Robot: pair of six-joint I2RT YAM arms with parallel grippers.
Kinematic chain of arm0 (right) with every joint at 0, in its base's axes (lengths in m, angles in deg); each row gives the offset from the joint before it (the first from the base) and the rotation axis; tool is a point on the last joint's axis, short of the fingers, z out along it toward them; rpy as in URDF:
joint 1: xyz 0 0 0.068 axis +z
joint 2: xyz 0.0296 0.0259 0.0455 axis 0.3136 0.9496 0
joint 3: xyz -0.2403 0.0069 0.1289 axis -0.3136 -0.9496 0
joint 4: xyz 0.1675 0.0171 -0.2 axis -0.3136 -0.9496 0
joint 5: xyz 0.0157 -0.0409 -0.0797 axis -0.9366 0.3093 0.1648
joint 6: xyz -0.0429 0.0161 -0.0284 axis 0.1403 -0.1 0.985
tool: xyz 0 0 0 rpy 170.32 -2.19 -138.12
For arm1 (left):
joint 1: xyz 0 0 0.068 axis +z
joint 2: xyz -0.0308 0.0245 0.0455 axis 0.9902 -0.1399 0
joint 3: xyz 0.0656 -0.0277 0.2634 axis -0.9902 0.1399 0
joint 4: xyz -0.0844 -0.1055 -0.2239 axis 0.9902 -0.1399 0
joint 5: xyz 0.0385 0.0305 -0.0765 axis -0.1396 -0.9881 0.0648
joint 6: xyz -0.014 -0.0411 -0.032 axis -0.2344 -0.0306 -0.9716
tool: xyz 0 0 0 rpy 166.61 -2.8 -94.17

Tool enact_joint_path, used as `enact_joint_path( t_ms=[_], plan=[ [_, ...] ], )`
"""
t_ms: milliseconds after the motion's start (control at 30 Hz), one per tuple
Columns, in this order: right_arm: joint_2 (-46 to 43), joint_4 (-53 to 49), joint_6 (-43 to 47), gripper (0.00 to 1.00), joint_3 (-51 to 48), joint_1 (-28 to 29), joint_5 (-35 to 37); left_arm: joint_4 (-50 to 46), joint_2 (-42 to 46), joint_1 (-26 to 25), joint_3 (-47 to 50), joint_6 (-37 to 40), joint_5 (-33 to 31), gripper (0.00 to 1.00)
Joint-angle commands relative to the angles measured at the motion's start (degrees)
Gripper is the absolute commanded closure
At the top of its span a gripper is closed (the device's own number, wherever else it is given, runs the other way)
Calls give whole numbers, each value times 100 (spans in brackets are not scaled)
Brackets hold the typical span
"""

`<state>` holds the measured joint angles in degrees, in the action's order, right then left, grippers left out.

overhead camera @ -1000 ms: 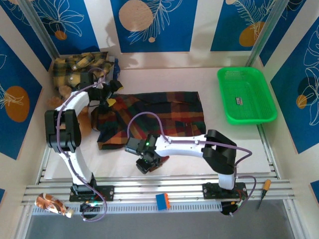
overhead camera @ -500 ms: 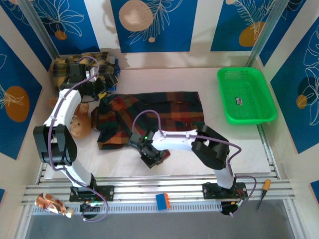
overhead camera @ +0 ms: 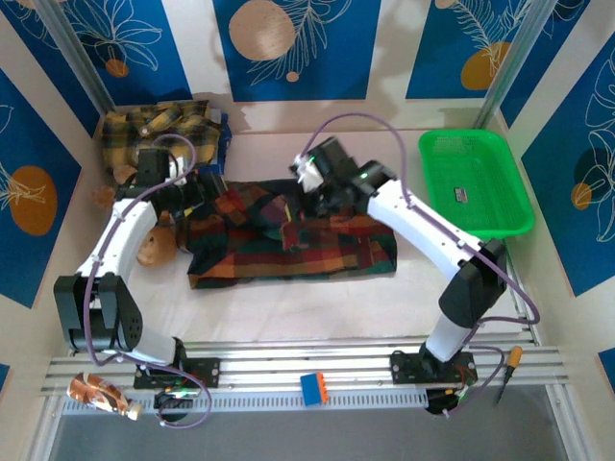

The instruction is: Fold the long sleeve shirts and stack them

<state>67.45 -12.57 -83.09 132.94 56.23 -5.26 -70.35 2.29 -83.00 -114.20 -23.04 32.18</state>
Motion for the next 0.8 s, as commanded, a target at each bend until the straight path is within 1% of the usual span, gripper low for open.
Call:
enact_joint_path(
  t_ms=[0,67,233,333,533,633,767],
  plan=[
    [362,-20,-165,100,200,-577,-1127,48,203,-221,154,-55,-357,0],
    [597,18,-162,100,310,-977,-1384,133,98,-373,147,-103,-438,0],
    [1317,-11,-126,100,863,-1754,-1823,201,-377,-770,-196,-85,-694,0],
    [1737,-87,-60,100,1335,-2065,-1963,275,-707,-876,-368,-179,-740,0],
    [2341,22,-219,100,1921,-2614,-2258,319,-1316,-969,-743,-217,-835,0],
    [2673,-60,-243,100,2180,-2830,-2358,326,-1628,-987,-964,-209,-894,0],
    [3114,-230,-187,100,2487,-2978,-2459,337,-2070,-995,-1347,-213,-909,0]
  ],
)
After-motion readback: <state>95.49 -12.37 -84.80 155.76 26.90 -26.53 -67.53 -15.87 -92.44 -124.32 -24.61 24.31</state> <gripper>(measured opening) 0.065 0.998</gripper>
